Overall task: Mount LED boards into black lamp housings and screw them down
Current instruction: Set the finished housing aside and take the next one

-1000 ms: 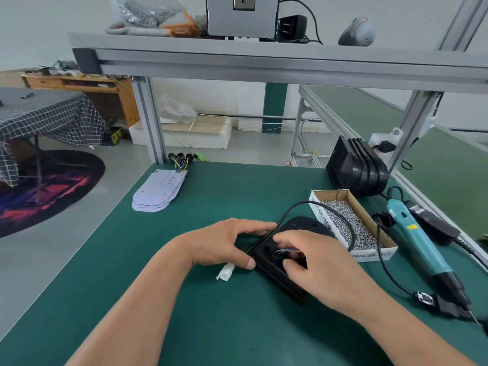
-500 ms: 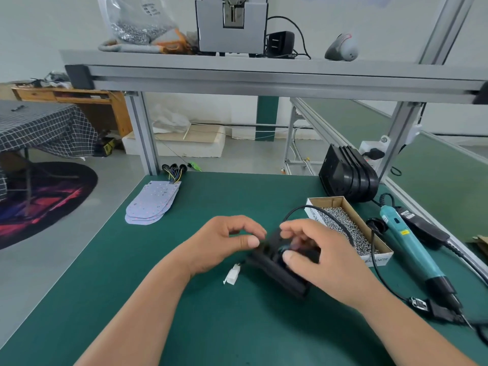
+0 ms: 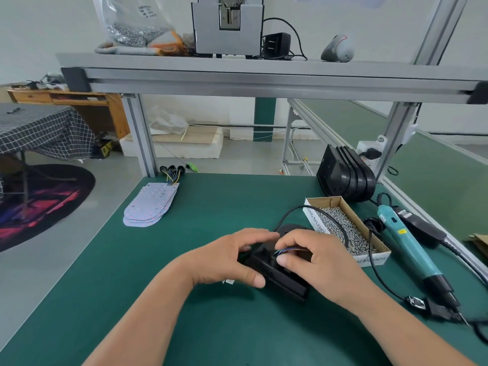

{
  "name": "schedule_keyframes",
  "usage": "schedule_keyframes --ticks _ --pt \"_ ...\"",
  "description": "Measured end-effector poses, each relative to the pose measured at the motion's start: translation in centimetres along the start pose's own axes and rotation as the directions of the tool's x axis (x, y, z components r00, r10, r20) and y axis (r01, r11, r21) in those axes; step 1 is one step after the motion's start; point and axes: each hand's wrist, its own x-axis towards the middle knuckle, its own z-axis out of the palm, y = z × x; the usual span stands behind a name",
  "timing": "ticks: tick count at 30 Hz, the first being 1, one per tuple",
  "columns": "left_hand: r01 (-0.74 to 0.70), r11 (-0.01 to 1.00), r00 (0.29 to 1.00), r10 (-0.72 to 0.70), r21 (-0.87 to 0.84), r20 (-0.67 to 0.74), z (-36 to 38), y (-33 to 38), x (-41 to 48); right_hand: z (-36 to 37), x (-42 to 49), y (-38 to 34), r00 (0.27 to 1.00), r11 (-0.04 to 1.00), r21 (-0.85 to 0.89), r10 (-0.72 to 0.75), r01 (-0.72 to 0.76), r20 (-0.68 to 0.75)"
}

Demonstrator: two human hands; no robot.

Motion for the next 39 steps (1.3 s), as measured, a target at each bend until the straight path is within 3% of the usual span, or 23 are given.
schedule_keyframes --ticks 3,6,10,12,15,21,32,37,39 --pt "-0.013 0.998 1.0 0.013 0.063 0.0 0.2 0.2 0.0 -0.5 0.2 0.0 1.0 0.996 0.085 0.007 -0.005 -0.031" --pt "-0.026 0.998 0.994 0.031 0.05 -0.108 0.6 0.6 0.2 -0.6 0.3 0.0 0.998 0.993 0.12 -0.009 0.017 -0.065" --pt "-0.11 0.994 0.961 0.112 0.022 -0.251 1.1 0.5 0.6 -0.8 -0.1 -0.4 0.996 0.996 -0.002 -0.089 0.089 -0.026" --pt "-0.15 0.988 0.944 0.152 0.031 -0.294 1.3 0.4 0.7 -0.9 -0.2 -0.6 0.992 0.986 -0.117 -0.114 0.119 0.05" --pt "-0.15 0.987 0.93 0.161 0.057 -0.332 1.4 0.6 0.8 -1.3 -0.2 -0.8 0.991 0.977 -0.172 -0.121 0.128 0.054" --pt "-0.143 0.985 0.919 0.168 0.096 -0.356 1.7 0.9 0.9 -1.7 -0.4 -1.1 0.985 0.929 -0.331 -0.135 0.163 0.105" --pt "-0.146 0.981 0.912 0.183 0.125 -0.367 2.0 0.9 1.0 -1.6 -0.3 -2.0 0.977 0.917 -0.337 -0.211 0.212 0.038" --pt "-0.109 0.986 0.925 0.147 0.127 -0.35 1.7 0.5 0.9 -0.9 -0.9 -1.9 0.946 0.762 -0.561 -0.287 0.323 0.154" --pt "-0.024 0.99 0.93 0.073 0.138 -0.359 1.6 0.4 0.8 -1.0 -0.8 -1.5 0.955 0.787 -0.555 -0.293 0.269 0.048"
